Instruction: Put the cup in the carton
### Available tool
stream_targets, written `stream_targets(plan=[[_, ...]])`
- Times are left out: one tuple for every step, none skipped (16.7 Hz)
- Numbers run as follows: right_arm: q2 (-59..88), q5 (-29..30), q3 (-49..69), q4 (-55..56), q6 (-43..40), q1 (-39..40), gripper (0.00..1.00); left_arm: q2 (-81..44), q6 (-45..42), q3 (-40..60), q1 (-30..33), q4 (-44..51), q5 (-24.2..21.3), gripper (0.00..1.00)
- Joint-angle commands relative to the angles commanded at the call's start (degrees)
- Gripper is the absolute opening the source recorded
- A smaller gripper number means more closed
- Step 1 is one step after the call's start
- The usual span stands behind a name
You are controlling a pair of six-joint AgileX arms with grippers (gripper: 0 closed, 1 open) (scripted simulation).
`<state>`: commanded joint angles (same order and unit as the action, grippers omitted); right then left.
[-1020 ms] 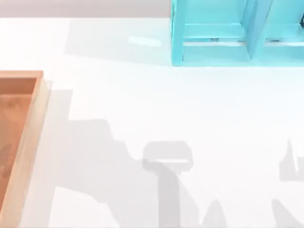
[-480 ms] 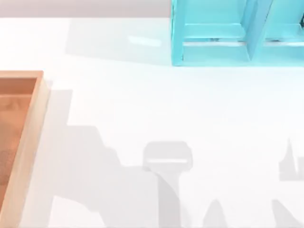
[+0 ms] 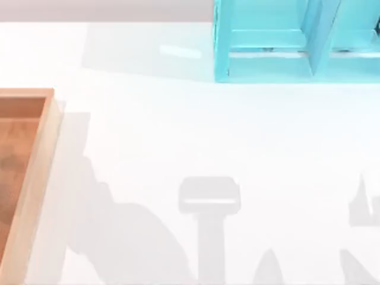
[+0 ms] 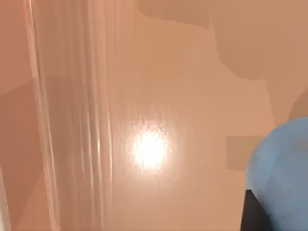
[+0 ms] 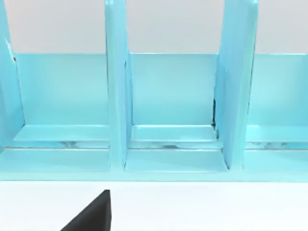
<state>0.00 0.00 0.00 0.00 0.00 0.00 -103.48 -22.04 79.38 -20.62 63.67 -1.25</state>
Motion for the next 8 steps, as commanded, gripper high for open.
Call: stream_targets(plan=[[0.0, 0.0, 0.0, 0.0, 0.0, 0.0, 1.0, -0.1, 0.08, -0.19, -0.01, -0.16, -0.02, 0.0], [0.0, 0.0, 0.0, 0.0, 0.0, 0.0, 1.0, -0.1, 0.08, -0.19, -0.01, -0.16, -0.02, 0.0], [0.0, 0.0, 0.0, 0.0, 0.0, 0.0, 1.0, -0.1, 0.08, -0.19, -0.01, -0.16, -0.02, 0.0], [0.0, 0.0, 0.0, 0.0, 0.0, 0.0, 1.0, -0.1, 0.08, -0.19, -0.01, -0.16, -0.02, 0.0], [0.0, 0.0, 0.0, 0.0, 0.0, 0.0, 1.0, -0.1, 0.08, -0.19, -0.01, -0.16, -0.02, 0.08], [0.0, 0.0, 0.0, 0.0, 0.0, 0.0, 1.0, -0.1, 0.08, -0.19, -0.01, -0.16, -0.02, 0.15], [0.0, 0.0, 0.0, 0.0, 0.0, 0.0, 1.0, -0.1, 0.08, -0.19, -0.01, -0.16, -0.02, 0.23], [0.0, 0.0, 0.0, 0.0, 0.0, 0.0, 1.0, -0.1, 0.08, -0.19, -0.01, -0.16, -0.02, 0.3]])
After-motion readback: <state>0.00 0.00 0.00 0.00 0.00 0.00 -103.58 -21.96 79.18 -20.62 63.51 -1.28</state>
